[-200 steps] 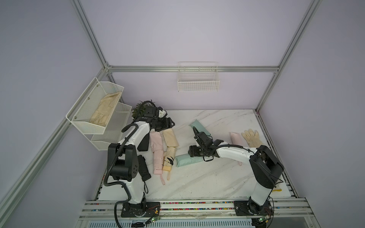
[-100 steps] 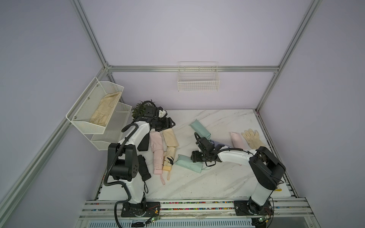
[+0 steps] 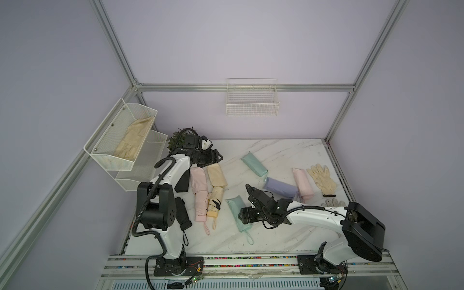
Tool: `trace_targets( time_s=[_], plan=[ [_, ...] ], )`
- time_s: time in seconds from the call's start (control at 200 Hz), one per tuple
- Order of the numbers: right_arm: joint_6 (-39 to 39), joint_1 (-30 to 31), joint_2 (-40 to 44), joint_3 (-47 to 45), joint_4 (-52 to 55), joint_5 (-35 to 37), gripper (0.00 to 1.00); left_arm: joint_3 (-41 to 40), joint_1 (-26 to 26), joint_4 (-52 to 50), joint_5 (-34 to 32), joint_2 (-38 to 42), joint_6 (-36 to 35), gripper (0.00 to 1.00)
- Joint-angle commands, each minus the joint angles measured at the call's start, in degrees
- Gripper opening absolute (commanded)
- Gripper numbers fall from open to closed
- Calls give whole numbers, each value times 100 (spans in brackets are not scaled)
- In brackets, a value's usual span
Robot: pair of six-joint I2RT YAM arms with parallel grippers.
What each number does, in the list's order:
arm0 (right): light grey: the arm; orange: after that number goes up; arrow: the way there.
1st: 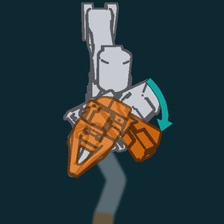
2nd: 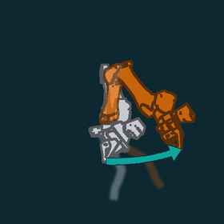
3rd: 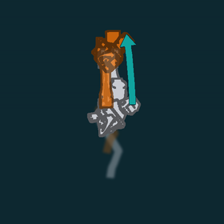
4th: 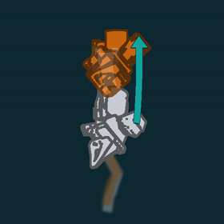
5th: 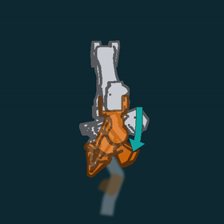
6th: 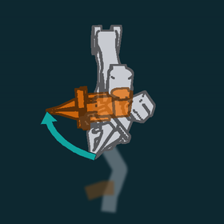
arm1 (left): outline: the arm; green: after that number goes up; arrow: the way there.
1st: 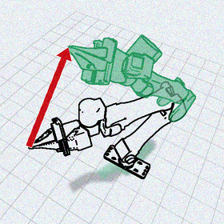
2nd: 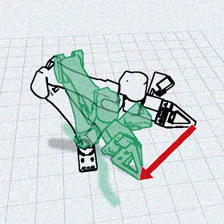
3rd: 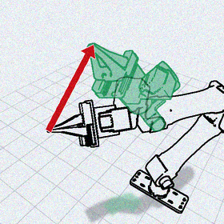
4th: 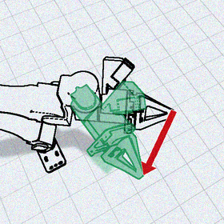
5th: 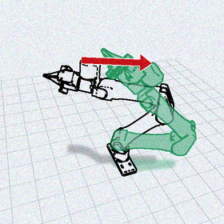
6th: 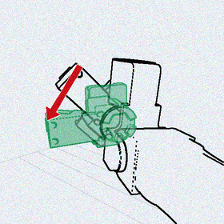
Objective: Take umbrellas out of sleeves
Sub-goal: Move the umbrella to the center of the board.
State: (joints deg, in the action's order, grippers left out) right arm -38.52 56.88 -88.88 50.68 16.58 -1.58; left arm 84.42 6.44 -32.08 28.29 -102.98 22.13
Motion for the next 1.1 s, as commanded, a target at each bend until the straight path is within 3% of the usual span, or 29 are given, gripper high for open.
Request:
trace_targets(
  time_s=[0.0, 0.27, 0.4, 0.655, 0.945, 1.01, 1.095],
  plan=[
    [201, 363, -444, 518, 488, 829, 87, 48, -20, 17, 18, 46, 38, 76],
    [-268, 716, -1309, 1400, 1284, 1819, 85, 73, -20, -17, -26, 62, 12, 76],
    [-545, 728, -1531, 1476, 1470, 2070, 75, 84, -20, -18, 14, 72, 25, 76],
    [-332, 383, -1798, 1720, 1422, 2274, 47, 66, -20, -18, 1, 59, 26, 76],
    [439, -845, -2076, 2172, 1114, 1957, 46, 75, 54, -19, 16, 6, 20, 75],
    [714, -950, -2060, 2257, 1041, 1669, 52, 83, 90, -18, 43, -3, 20, 75],
    [888, -951, -1743, 2251, 888, 1504, 68, 83, 129, -18, 88, -68, 35, 75]
  ],
)
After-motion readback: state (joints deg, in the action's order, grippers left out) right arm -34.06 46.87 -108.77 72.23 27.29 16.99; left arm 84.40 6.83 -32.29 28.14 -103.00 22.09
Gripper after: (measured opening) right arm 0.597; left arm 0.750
